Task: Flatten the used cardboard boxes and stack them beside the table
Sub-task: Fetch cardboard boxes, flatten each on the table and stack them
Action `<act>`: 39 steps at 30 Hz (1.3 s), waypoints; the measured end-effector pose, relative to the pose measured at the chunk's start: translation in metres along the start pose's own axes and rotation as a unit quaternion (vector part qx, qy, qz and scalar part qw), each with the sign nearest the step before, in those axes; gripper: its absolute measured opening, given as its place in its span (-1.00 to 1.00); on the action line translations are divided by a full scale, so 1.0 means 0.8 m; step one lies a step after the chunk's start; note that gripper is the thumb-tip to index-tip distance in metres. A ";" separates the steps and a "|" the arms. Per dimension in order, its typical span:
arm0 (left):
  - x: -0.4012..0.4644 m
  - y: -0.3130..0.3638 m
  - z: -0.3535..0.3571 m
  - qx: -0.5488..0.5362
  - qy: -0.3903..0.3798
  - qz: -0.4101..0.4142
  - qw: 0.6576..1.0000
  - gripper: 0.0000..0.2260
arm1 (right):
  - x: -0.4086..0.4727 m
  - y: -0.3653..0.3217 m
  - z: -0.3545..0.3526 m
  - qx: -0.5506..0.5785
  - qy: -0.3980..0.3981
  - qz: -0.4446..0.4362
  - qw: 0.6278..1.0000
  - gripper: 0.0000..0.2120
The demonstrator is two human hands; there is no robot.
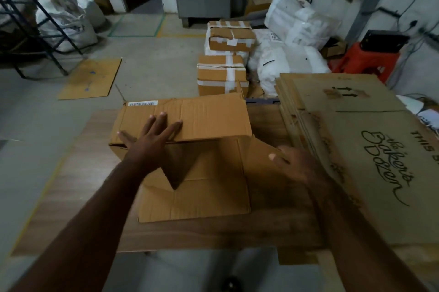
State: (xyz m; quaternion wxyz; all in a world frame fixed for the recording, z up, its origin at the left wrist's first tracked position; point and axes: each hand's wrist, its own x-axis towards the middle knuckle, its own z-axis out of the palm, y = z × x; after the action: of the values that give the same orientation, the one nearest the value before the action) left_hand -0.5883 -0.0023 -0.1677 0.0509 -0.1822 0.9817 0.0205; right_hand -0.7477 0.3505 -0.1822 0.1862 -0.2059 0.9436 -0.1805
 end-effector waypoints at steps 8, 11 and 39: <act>-0.003 0.015 -0.003 0.005 -0.009 0.020 1.000 -0.10 | 0.022 -0.137 0.006 0.010 0.146 -0.093 0.985 -0.36; -0.003 0.013 -0.004 0.006 -0.007 0.019 1.000 -0.10 | 0.054 -0.215 0.014 -0.041 0.096 -0.184 0.977 -0.43; -0.066 -0.193 0.023 -0.243 0.001 -0.257 0.935 -0.78 | 0.090 -0.319 0.098 -0.166 0.064 -0.191 0.965 -0.41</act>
State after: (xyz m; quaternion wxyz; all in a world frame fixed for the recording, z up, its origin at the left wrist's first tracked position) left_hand -0.4823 -0.1264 -0.1835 0.0076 -0.4352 0.8665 0.2445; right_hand -0.6936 0.0798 -0.1632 0.0504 -0.3983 0.9135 -0.0662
